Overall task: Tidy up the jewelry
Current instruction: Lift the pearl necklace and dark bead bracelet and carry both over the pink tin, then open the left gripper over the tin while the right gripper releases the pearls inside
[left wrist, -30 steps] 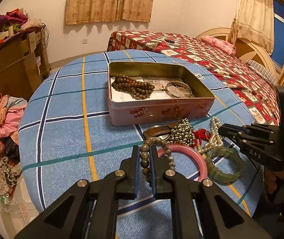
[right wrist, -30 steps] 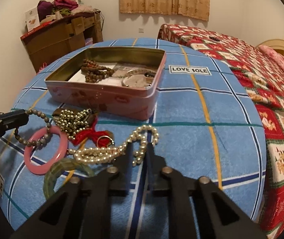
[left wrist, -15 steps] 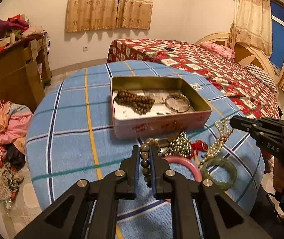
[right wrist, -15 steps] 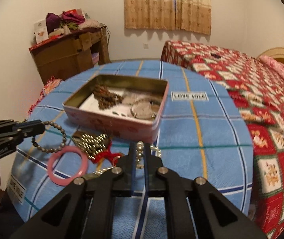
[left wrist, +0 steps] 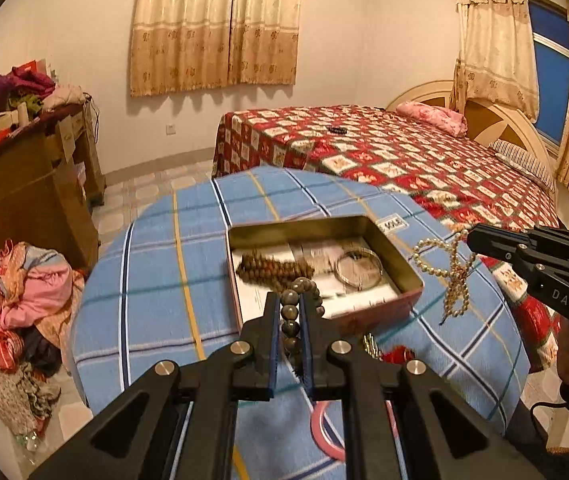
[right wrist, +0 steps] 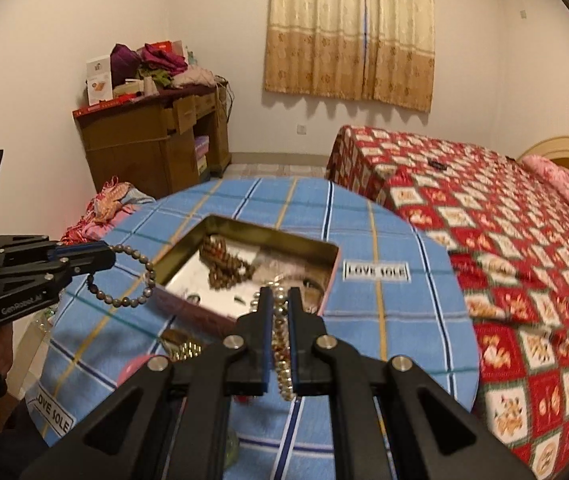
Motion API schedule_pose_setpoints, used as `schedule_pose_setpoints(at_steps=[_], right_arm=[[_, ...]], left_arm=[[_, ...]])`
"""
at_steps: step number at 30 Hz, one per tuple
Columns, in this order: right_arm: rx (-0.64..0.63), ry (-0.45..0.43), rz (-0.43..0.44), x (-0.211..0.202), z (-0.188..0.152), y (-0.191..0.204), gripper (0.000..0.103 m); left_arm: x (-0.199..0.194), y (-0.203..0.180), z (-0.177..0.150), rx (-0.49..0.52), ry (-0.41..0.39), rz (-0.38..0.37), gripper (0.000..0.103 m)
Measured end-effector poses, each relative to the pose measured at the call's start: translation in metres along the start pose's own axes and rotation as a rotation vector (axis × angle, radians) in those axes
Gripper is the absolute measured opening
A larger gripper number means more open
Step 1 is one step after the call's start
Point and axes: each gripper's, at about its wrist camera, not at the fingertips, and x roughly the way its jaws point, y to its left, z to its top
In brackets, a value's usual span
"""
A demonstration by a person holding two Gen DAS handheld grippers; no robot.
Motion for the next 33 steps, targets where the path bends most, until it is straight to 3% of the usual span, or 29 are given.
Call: schedule_pose_setpoints(at_steps=[8, 33], right_arm=[[-0.022, -0.028, 0.017, 0.011, 0.024, 0.001, 0.008], [-0.025, 0.031, 0.016, 0.077, 0.053, -0.01, 0.008]], left_arm=[[0.012, 0.002, 0.026, 0.027, -0.018, 0.013, 0.009], [0.076, 0.007, 0.059, 0.057, 0.042, 0.032, 0.009]])
